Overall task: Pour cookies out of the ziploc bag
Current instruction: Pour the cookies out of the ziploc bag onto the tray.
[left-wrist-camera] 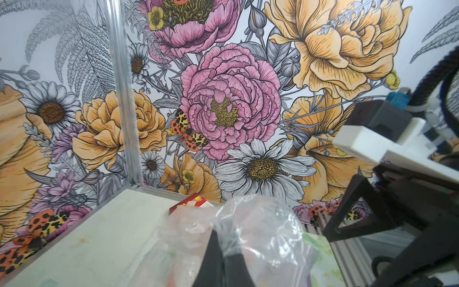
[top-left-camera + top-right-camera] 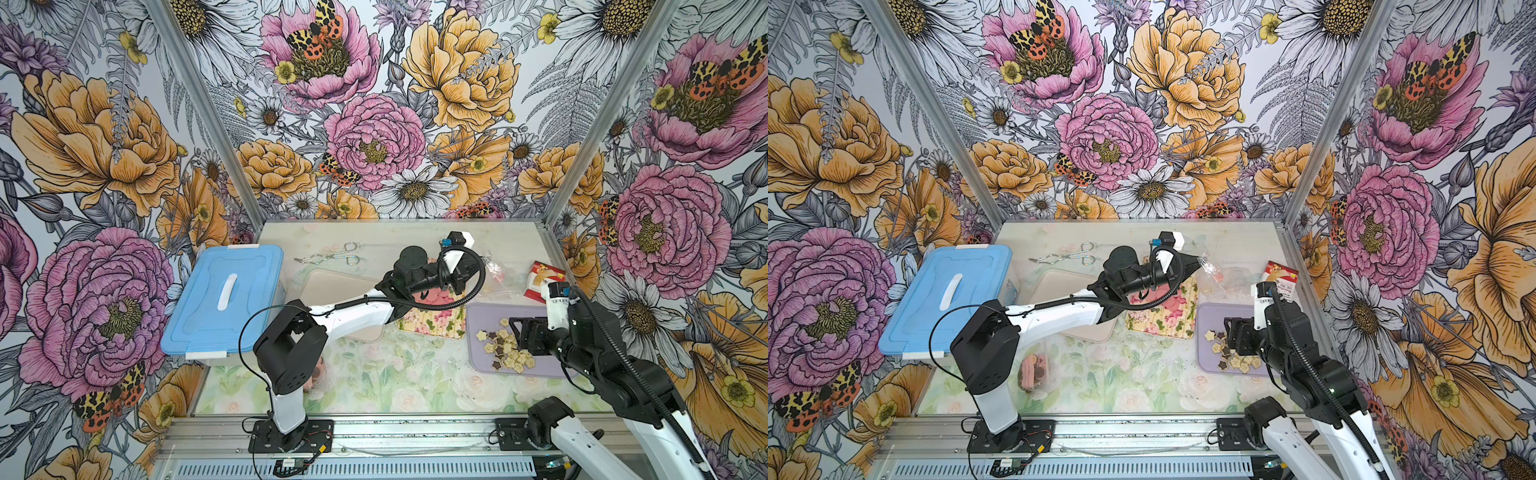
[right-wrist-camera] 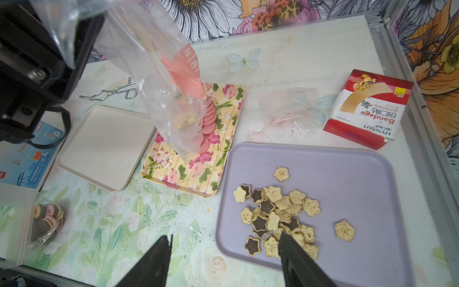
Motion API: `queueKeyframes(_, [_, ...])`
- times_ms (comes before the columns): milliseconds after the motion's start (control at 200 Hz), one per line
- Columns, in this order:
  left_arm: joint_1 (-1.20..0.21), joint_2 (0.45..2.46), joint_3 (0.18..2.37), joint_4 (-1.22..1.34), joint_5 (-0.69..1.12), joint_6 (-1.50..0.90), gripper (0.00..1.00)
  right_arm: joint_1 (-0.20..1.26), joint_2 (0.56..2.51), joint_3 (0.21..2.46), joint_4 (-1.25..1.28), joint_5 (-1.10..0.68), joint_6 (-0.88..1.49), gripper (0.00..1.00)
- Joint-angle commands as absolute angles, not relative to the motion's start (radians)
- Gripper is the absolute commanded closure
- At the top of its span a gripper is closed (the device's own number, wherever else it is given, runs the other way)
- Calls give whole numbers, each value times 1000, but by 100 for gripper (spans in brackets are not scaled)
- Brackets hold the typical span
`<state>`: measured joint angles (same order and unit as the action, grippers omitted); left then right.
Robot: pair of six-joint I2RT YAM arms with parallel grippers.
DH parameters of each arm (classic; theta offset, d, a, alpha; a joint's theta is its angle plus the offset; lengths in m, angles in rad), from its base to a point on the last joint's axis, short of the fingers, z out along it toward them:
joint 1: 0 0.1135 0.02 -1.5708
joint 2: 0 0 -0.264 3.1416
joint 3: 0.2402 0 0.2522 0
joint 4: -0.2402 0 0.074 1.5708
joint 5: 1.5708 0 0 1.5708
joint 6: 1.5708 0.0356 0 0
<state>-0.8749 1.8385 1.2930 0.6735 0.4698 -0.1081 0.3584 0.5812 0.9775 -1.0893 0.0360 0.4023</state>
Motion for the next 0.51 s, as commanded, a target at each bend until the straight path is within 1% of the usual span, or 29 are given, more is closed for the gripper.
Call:
queueKeyframes(0, [-883,1917,1332,824,546,-285,100,355,573,995,-1087,48,401,28])
queueKeyframes(80, [-891,1961,1349,887,563,-334,100,354,563,995,-1089,60,406,27])
queueKeyframes(210, [-911,1997,1372,859,566,-309,100,353,579,995,-1089,70,410,28])
queueKeyframes(280, [-920,1996,1361,839,557,-285,100,353,597,994,-1089,78,413,30])
queueKeyframes(445, [-917,1997,1309,886,564,-301,100,353,633,998,-1058,92,420,33])
queueKeyframes(500, [-921,2019,1312,877,571,-291,100,353,636,999,-1037,73,424,37])
